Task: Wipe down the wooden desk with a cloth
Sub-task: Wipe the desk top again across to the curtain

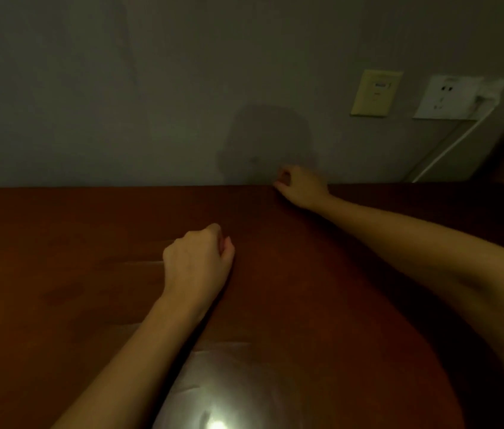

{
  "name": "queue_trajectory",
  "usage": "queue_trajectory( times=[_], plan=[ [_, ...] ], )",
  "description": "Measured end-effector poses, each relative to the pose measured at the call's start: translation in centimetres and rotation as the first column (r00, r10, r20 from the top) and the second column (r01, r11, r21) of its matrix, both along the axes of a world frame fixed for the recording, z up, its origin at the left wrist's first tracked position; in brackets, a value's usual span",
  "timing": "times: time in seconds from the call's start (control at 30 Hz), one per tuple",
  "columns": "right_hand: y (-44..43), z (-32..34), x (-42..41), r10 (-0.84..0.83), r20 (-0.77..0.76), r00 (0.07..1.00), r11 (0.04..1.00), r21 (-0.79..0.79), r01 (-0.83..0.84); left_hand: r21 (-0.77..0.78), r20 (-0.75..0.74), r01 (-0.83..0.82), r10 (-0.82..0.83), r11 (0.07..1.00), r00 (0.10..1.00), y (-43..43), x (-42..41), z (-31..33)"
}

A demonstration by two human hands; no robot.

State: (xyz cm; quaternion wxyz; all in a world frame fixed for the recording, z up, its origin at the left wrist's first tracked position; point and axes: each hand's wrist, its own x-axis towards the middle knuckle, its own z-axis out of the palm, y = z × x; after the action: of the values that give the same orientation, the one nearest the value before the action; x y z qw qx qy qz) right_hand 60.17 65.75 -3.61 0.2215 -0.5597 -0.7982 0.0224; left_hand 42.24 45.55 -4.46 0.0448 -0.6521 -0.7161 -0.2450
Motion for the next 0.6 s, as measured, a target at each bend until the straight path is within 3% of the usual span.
queue_trajectory(
  times=[0.13,0.2,0.27,0.37,0.43,0.5,0.6],
  plan=[
    [-8.3,0.2,0.7,0.453,-0.019,0.892,0.892,0.004,-0.453,-0.003,-0.009,-0.05,0.05,0.999,0.999,-0.2,0.3,0.1],
    [-9.3,0.4,3.6,0.537,-0.09,0.839,0.838,-0.061,-0.543,0.004,-0.01,-0.048,0.048,0.999,0.999,-0.1,0.3,0.0],
    [-7.3,0.9,6.1,0.425,-0.161,0.891,0.889,-0.109,-0.444,0.002,-0.011,-0.039,0.039,0.999,0.999,-0.1,0.3,0.0],
    [-1.4,0.5,6.4,0.093,-0.075,0.993,0.991,-0.09,-0.1,-0.016,-0.018,-0.04,0.04,0.999,0.999,-0.1,0.4,0.2],
    [1.3,-0.4,4.1,-0.077,-0.042,0.996,0.996,-0.049,0.075,-0.024,-0.022,-0.027,0.027,0.999,0.999,-0.2,0.3,0.2],
    [1.3,-0.6,0.5,-0.073,-0.047,0.996,0.997,-0.016,0.072,-0.018,-0.008,-0.019,0.019,1.0,1.0,-0.2,0.3,0.2],
    [-2.8,-0.1,-3.8,0.138,-0.038,0.99,0.99,-0.014,-0.139,0.0,-0.011,-0.028,0.028,1.0,1.0,0.0,0.1,0.0]
  ],
)
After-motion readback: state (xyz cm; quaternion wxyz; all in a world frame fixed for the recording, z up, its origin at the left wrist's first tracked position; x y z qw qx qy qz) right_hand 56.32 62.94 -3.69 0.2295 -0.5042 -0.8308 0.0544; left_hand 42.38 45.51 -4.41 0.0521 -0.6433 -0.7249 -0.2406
